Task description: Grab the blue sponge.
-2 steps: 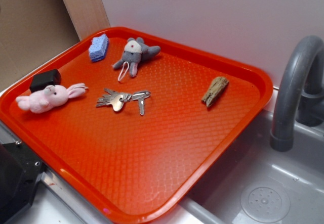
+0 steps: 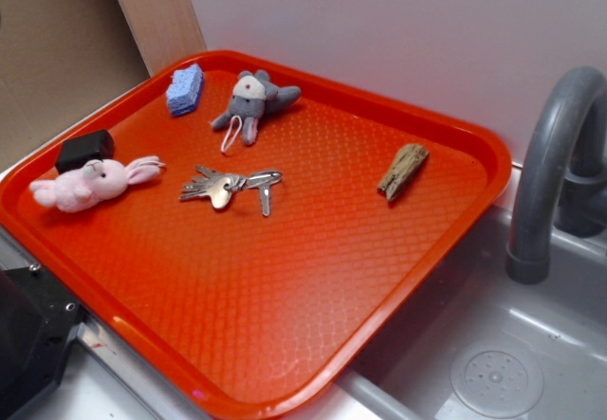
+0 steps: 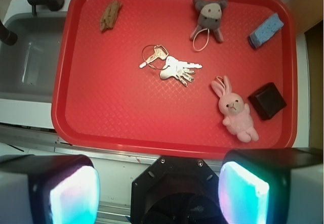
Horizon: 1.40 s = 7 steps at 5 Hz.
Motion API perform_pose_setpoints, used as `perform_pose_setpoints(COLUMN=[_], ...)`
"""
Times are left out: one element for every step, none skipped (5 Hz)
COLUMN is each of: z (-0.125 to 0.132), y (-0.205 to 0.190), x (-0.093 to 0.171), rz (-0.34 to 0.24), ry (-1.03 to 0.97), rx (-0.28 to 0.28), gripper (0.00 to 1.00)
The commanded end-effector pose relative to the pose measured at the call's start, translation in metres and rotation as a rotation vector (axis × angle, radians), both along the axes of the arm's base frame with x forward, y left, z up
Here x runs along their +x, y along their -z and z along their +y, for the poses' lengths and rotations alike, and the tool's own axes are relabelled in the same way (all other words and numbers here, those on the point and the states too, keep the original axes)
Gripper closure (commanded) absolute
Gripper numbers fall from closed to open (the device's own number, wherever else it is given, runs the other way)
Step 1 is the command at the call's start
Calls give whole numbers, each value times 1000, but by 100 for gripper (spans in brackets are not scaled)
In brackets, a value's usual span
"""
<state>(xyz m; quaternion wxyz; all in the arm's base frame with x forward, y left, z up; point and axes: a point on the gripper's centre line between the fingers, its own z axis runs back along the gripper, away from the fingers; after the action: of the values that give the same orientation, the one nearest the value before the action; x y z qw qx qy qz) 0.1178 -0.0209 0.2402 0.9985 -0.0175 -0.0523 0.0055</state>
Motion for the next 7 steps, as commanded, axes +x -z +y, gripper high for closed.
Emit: perform_pose_setpoints(z=[5,16,46,74,98,129,150], y=[0,2,15,30,45,68,91], x=[39,61,92,109,119,125,131], rz=[-56,-90,-147,-167,-174,-188,-186], ry=[-168,-268,-450,-562,-625,-699,-735], rx=[30,47,103,120,158,230,271], gripper=[0,0,0,0,0,0,0])
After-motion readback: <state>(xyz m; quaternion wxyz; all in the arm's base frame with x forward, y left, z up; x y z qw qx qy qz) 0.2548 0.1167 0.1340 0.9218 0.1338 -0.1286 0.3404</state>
